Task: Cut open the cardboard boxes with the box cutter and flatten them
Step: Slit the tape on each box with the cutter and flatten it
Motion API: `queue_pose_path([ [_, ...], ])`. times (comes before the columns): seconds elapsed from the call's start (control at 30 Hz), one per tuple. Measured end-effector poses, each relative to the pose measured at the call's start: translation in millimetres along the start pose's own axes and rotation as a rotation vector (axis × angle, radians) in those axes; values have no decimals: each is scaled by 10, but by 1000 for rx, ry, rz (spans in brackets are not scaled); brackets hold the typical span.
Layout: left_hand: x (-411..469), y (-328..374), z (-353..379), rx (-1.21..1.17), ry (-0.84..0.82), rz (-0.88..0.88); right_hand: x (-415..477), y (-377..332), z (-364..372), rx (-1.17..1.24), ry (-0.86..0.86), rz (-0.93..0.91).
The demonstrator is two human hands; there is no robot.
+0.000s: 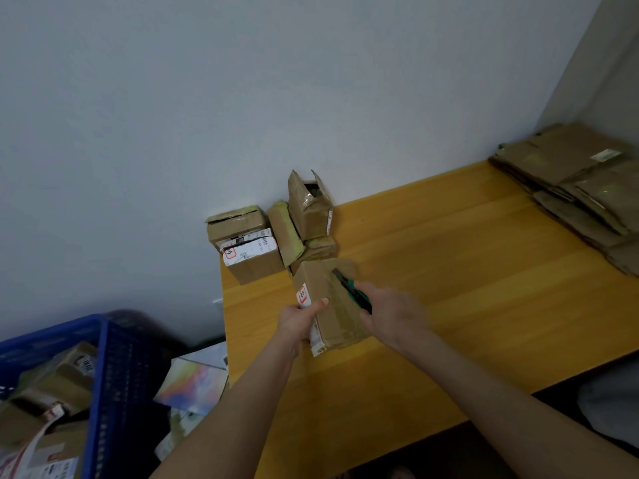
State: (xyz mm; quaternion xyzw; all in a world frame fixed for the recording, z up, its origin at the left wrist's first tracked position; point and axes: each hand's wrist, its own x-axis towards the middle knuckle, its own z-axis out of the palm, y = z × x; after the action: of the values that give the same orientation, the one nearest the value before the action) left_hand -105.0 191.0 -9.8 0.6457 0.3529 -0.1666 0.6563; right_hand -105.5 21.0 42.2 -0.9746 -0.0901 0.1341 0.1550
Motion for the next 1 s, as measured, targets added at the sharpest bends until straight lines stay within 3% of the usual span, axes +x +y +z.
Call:
queue_pose_path([
  [0.37, 53, 35, -26, -54, 57, 9, -46, -31, 29, -43, -91, -32],
  [0.57, 126, 66, -42, 30, 75, 80, -113, 55, 88, -44, -157, -22],
  [0.77, 180, 61, -88, -6, 172, 33, -125, 262, 111, 138, -86, -13],
  [0.9, 175, 2, -263, 52, 85, -10, -22, 471, 282, 434, 22, 209],
  [1.0, 70, -88, -260, 45, -25, -39, 97, 575, 512, 617, -12, 394],
])
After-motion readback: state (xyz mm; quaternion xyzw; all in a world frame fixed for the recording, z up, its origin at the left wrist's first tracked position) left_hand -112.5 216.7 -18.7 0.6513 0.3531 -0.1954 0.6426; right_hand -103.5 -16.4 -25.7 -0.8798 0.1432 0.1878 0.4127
